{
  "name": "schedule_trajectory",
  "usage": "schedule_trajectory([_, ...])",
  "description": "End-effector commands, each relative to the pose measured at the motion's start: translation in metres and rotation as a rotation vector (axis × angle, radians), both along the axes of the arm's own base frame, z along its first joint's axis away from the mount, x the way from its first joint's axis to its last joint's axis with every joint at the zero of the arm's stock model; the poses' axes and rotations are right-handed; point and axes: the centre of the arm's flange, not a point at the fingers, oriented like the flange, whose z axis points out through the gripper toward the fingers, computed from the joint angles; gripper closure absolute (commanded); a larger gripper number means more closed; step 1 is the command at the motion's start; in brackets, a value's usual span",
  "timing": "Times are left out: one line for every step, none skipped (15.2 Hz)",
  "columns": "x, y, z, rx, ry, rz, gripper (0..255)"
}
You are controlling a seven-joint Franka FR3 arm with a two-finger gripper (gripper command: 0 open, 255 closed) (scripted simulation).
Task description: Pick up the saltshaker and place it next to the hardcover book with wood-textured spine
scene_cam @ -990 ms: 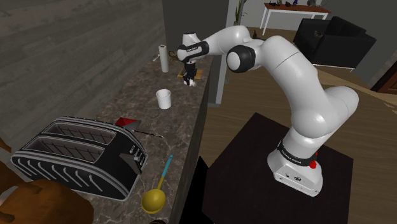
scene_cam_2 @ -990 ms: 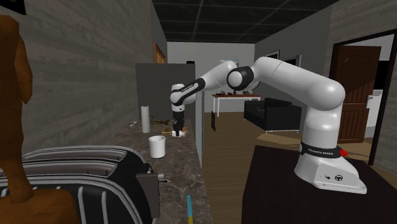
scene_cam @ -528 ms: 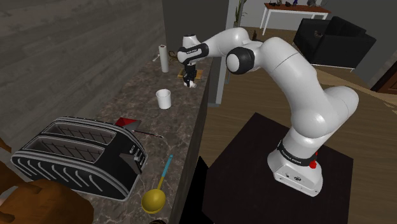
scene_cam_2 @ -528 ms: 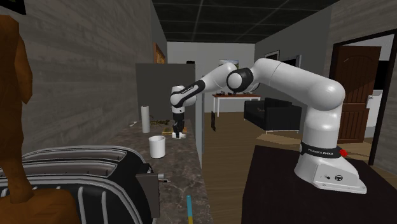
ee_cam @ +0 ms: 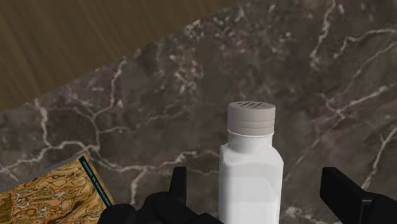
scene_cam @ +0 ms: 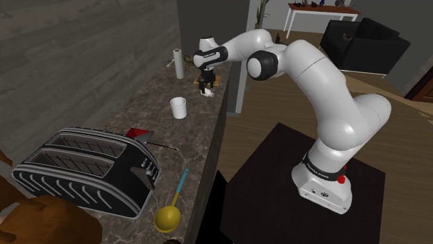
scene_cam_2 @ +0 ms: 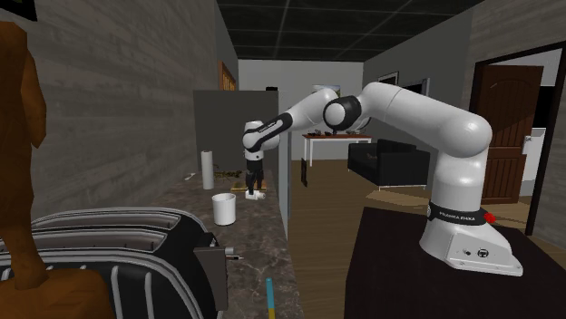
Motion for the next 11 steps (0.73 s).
schedule_trajectory([0.0,0.001,0.021,0.0,0.0,0.0,0])
schedule_trajectory([0.0,0.001,0.034,0.0,0.0,0.0,0])
schedule_trajectory([0.0,0.001,0.045,0.0,0.0,0.0,0])
schedule_trajectory([0.0,0.001,0.045,0.0,0.0,0.0,0])
schedule_trajectory([0.0,0.001,0.045,0.0,0.0,0.0,0])
schedule_trajectory([0.0,0.001,0.045,0.0,0.0,0.0,0])
schedule_trajectory([0.0,0.001,0.045,0.0,0.0,0.0,0])
schedule_trajectory([0.0,0.001,0.045,0.0,0.0,0.0,0])
schedule_trajectory([0.0,0.001,0.045,0.0,0.0,0.0,0])
schedule_trajectory([0.0,0.001,0.045,0.0,0.0,0.0,0])
schedule_trajectory([0.0,0.001,0.045,0.0,0.0,0.0,0])
